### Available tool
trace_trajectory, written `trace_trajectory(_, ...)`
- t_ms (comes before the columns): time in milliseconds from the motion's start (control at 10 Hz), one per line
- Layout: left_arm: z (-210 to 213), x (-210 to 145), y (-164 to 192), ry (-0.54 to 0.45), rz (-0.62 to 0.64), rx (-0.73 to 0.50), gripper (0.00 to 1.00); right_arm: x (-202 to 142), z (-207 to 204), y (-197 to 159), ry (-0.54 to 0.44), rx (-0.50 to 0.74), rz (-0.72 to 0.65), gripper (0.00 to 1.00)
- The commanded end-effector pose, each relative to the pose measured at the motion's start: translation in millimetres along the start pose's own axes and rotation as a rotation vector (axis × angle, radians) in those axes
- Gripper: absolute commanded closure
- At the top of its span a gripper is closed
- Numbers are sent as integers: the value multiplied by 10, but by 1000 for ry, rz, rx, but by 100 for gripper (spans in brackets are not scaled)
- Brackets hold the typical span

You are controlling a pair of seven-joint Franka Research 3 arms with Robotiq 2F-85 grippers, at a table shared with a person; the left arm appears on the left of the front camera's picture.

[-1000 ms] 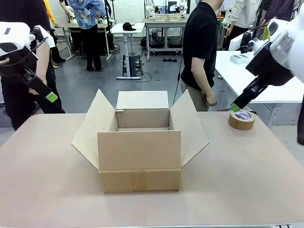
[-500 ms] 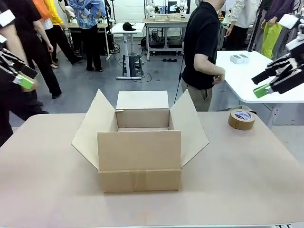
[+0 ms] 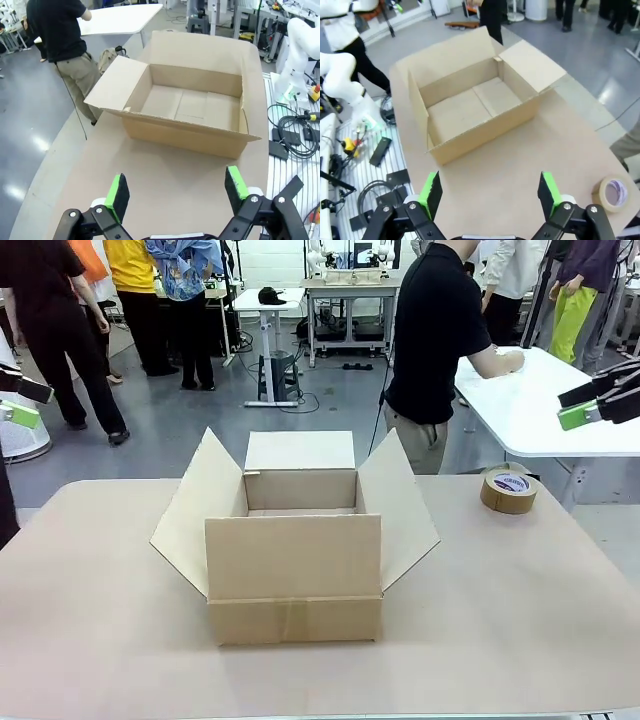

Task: Wrap the clocks to prevent damage.
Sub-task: Open the side flaps of the Package Box.

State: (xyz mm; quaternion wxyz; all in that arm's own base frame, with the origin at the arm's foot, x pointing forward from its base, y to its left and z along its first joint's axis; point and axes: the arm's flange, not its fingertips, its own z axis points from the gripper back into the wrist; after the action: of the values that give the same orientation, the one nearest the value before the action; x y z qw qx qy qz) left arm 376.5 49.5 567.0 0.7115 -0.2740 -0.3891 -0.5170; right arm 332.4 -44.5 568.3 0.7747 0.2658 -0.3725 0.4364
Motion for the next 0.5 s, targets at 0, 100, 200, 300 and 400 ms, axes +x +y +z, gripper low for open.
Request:
trace_trajectory(0,-11,1,36,10,-2,5,0,32,19,-17,-23,23,9,0)
trace_trajectory(100,-11,1,36,10,-2,5,0,32,19,-17,-23,23,9,0)
trace_trajectory(200,-11,1,36,10,-2,5,0,32,19,-17,-23,23,9,0)
trace_trajectory(300,-11,1,36,10,-2,5,0,32,19,-17,-23,23,9,0)
trace_trajectory(400,-11,1,36,10,-2,5,0,32,19,-17,-23,23,9,0)
